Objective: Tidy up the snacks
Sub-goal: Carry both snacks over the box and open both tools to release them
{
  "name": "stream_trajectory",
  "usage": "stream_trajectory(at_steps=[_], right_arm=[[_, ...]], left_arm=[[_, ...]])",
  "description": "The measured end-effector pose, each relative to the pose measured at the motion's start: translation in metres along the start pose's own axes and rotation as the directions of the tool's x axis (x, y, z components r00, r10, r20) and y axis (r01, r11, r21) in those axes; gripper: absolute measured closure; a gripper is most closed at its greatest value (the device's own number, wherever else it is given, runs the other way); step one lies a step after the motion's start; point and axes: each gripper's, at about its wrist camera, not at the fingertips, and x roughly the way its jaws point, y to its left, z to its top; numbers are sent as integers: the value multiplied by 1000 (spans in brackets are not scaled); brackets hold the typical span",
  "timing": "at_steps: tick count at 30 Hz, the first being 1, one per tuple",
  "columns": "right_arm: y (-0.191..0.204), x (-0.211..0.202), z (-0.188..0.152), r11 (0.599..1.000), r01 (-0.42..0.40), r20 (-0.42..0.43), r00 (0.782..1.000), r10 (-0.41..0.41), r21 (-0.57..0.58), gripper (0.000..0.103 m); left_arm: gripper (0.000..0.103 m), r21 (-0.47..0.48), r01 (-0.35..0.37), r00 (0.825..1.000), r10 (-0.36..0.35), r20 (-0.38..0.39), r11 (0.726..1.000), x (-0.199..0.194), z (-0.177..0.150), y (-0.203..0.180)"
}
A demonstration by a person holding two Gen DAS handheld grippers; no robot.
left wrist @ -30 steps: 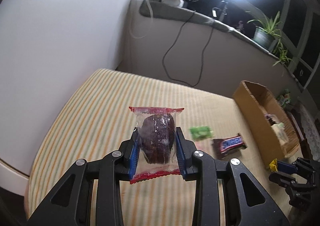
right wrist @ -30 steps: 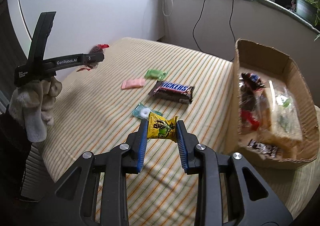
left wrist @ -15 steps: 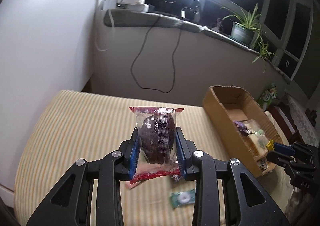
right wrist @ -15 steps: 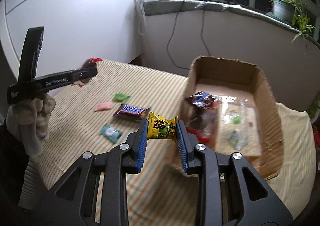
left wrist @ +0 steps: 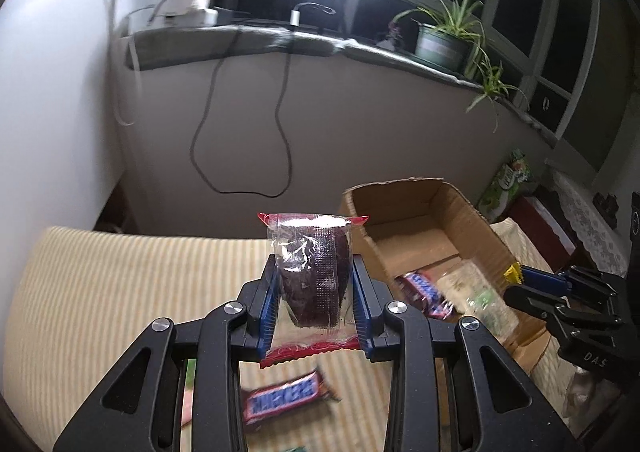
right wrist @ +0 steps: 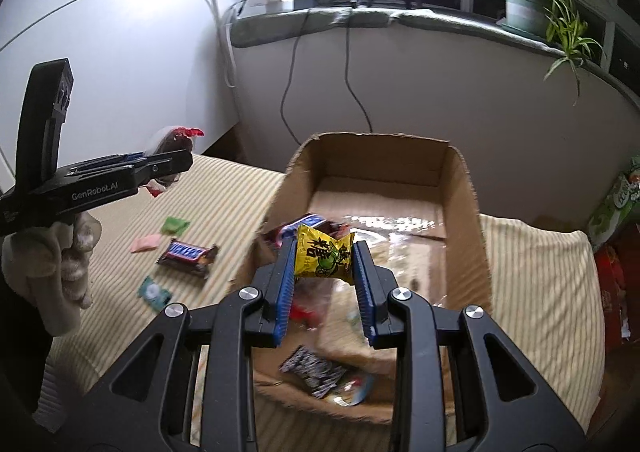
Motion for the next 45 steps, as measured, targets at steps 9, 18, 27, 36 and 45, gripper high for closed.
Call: stream_trajectory(at_steps=[9, 18, 27, 36, 45], right_arm=[[-28, 15, 10, 999, 28, -11, 1000, -28, 16, 74], [-44, 25, 14, 999, 32, -23, 999, -31, 27, 73], [-52, 29, 13, 999, 33, -29, 999, -32, 34, 73], [-54, 29, 12, 999, 29, -29, 999, -28, 40, 72], [-49, 28, 8, 999, 36, -29, 999, -35, 26, 51]], left_arm=[[72, 50, 47, 998, -45, -32, 998, 35, 16, -30], [72, 106, 79, 995, -72, -67, 991, 62, 27, -58], [72, 135, 103, 992, -92, -87, 985, 74, 26, -75], [72, 147, 107, 991, -94, -95, 983, 77, 25, -82], [51, 157, 99, 993, -87, -84, 983, 76, 26, -86]])
